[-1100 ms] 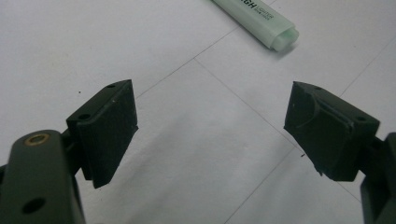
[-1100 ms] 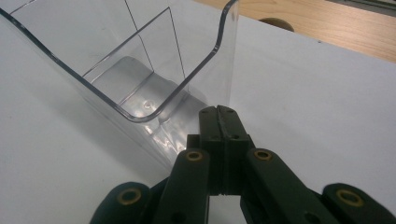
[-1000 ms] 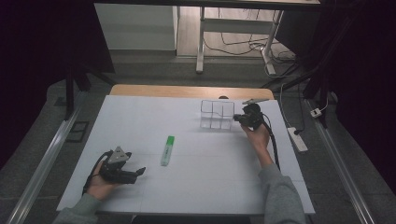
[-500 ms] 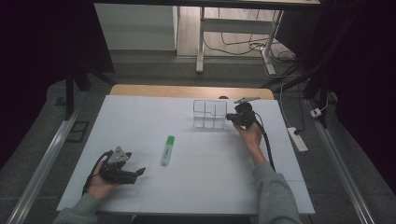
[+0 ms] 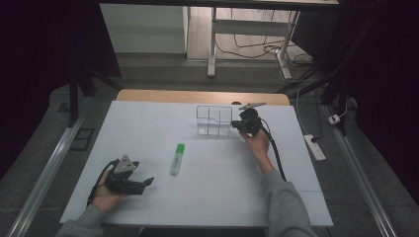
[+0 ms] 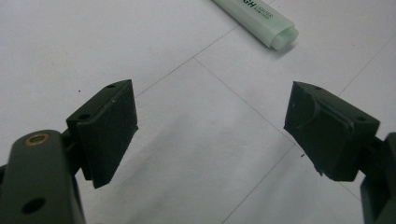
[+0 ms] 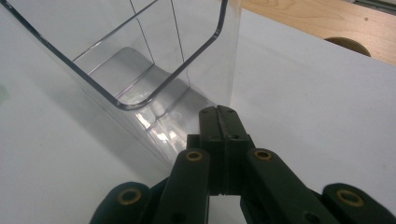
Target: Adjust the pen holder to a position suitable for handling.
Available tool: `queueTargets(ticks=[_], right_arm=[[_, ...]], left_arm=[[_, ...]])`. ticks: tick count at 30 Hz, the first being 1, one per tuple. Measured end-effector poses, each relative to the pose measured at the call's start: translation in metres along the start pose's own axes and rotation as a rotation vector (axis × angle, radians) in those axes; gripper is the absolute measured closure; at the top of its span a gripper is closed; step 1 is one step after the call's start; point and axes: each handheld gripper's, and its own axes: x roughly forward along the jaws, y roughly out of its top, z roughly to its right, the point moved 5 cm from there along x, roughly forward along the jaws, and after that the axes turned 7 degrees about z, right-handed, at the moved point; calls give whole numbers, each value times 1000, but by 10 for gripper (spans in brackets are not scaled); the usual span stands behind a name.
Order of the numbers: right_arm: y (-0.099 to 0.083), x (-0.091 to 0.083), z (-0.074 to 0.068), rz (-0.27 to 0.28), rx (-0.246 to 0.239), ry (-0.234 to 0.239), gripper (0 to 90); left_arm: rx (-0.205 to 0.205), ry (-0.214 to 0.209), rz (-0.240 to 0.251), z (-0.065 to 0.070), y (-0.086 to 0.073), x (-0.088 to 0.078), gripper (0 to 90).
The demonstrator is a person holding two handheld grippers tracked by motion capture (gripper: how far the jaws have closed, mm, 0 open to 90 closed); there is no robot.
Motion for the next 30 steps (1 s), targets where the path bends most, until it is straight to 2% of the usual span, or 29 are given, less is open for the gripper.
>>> queueTargets(ticks=[16, 20, 26, 30], right_arm=[[4, 12, -13, 1, -12, 21, 891], [4, 13, -15, -4, -28, 23, 891], [4, 12, -15, -9, -27, 33, 891], [3, 3, -16, -13, -24, 38, 891]], left_arm=[[2, -4, 0, 0, -1, 0, 169], [2, -4, 0, 0, -1, 0, 169], [-1, -2, 1, 0, -1, -1, 169], [-6, -3, 3, -1, -1, -1, 169]])
